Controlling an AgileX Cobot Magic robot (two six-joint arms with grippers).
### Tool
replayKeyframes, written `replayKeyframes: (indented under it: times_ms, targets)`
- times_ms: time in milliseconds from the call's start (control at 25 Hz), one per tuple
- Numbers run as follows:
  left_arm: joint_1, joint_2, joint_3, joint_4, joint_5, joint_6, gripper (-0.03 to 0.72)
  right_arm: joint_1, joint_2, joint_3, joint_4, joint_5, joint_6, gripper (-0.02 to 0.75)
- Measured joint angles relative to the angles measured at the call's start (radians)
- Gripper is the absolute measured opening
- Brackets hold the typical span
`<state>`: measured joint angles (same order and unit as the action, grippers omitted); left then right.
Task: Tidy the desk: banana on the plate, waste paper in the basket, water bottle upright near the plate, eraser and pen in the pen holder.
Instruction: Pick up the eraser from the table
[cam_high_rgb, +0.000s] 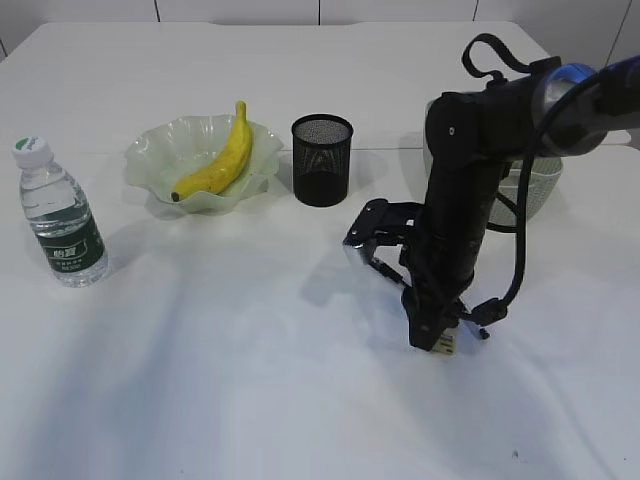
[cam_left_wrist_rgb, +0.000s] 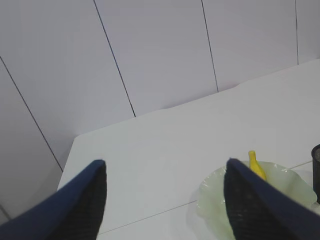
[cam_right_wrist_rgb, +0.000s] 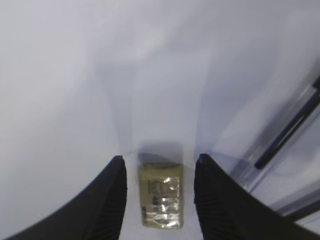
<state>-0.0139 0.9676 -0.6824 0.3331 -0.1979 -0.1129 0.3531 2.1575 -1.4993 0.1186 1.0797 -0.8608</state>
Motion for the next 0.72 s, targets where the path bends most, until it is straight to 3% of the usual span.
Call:
replayKeyframes:
  times_ms: [720]
  targets:
    - [0.000,0.000,0.000,0.000,0.000,0.000,0.519,0.000,0.000,0.000,-0.030,0.001,0.009,0.335]
